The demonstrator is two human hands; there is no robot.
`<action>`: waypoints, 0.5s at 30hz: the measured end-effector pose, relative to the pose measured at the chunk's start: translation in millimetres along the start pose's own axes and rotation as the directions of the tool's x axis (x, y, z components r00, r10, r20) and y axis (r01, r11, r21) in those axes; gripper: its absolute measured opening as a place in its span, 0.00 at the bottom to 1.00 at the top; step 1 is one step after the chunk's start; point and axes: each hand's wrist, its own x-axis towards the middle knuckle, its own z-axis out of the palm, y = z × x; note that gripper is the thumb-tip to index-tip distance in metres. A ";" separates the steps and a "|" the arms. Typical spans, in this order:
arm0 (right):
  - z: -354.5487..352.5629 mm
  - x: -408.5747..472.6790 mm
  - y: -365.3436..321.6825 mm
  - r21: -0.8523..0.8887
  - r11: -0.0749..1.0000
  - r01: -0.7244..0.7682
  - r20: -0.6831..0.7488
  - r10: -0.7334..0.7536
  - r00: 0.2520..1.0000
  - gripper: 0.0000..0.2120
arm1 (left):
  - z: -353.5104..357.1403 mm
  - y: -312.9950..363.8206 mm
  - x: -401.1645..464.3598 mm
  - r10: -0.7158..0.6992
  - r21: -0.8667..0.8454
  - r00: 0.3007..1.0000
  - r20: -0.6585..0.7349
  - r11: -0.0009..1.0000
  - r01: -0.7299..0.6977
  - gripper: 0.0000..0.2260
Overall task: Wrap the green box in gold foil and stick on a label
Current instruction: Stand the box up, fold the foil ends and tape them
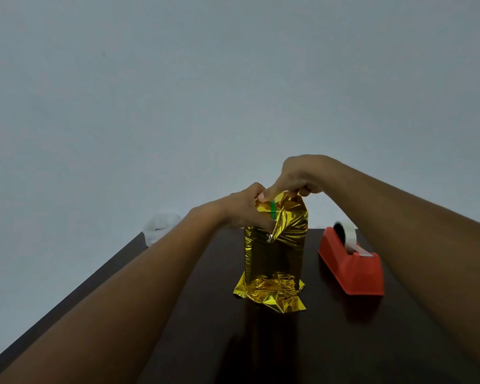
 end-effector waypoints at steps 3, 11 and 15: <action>1.0 -6.3 10.6 0.074 0.996 0.040 -0.069 -0.035 0.997 0.32 | 0.2 2.6 -1.4 0.025 -0.007 1.000 0.010 1.000 -0.025 0.36; 9.2 -28.4 29.9 0.259 0.962 0.082 -0.127 -0.050 0.991 0.49 | -0.9 6.3 -0.8 0.008 -0.013 0.999 0.034 1.000 -0.008 0.39; 9.7 -34.4 36.9 0.442 0.896 0.036 -0.061 -0.011 0.998 0.44 | 0.5 7.4 -1.0 0.023 -0.013 0.999 0.025 1.000 -0.023 0.37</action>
